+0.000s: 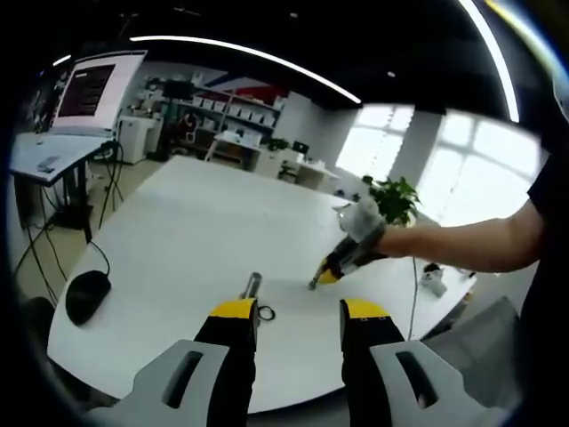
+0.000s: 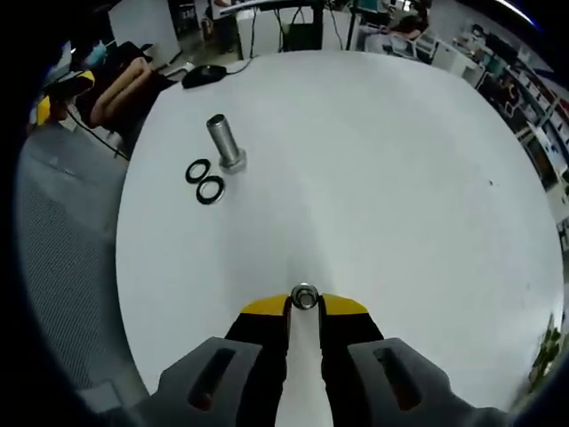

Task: Place the washer onto the threaded stud by aligning its center hole with the stud, sliding it down to the base, and recovering from edge contact or off-axis alignment until the washer reaches the visible bottom stop.

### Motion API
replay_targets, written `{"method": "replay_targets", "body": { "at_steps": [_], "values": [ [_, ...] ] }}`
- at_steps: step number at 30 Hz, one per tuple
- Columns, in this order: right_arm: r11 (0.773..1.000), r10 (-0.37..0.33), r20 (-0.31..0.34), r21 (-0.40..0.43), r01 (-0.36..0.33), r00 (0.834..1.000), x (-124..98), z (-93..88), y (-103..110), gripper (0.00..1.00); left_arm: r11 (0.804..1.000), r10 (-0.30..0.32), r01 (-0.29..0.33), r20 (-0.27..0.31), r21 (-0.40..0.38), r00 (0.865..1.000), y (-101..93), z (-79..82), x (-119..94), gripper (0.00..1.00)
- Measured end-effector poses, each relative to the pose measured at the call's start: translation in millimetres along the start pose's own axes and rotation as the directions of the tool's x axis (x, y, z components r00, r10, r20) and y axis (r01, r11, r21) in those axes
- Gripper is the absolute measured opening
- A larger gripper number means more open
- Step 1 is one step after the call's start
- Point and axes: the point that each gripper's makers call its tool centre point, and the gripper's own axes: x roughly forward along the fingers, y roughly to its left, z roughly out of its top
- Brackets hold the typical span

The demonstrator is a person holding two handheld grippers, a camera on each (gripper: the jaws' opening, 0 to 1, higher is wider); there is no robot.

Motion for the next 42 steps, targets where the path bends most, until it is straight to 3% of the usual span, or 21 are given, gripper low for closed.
{"method": "replay_targets", "body": {
  "at_steps": [12,16,24,34,42],
  "values": [
    [1.0,0.016,-0.031,0.02,-0.016,0.999,8,-2.6,2,0.16,1.0,0.002,-0.002,-0.007,-0.001,1.0,0.0,-0.7,1,0.35],
    [1.0,-0.001,-0.034,0.012,0.001,0.999,2,-3.9,3,0.31,1.0,-0.001,0.001,-0.013,0.003,1.0,-1.0,-1.5,1,0.35],
    [0.999,-0.035,0.066,0.012,0.034,0.997,-26,17.5,4,0.31,1.0,-0.007,0.008,-0.009,0.006,1.0,-2.2,-1.0,1,0.35],
    [0.999,0.017,0.141,-0.052,-0.01,0.99,-38,58.8,39,0.3,1.0,-0.015,0.015,0.001,0.01,1.0,-3.6,0.4,0,0.35],
    [0.985,0.093,0.111,-0.156,-0.075,0.99,-10,75.6,81,0.3,1.0,-0.018,0.018,0.001,0.012,1.0,-3.5,0.4,0,0.35]
  ]
}}
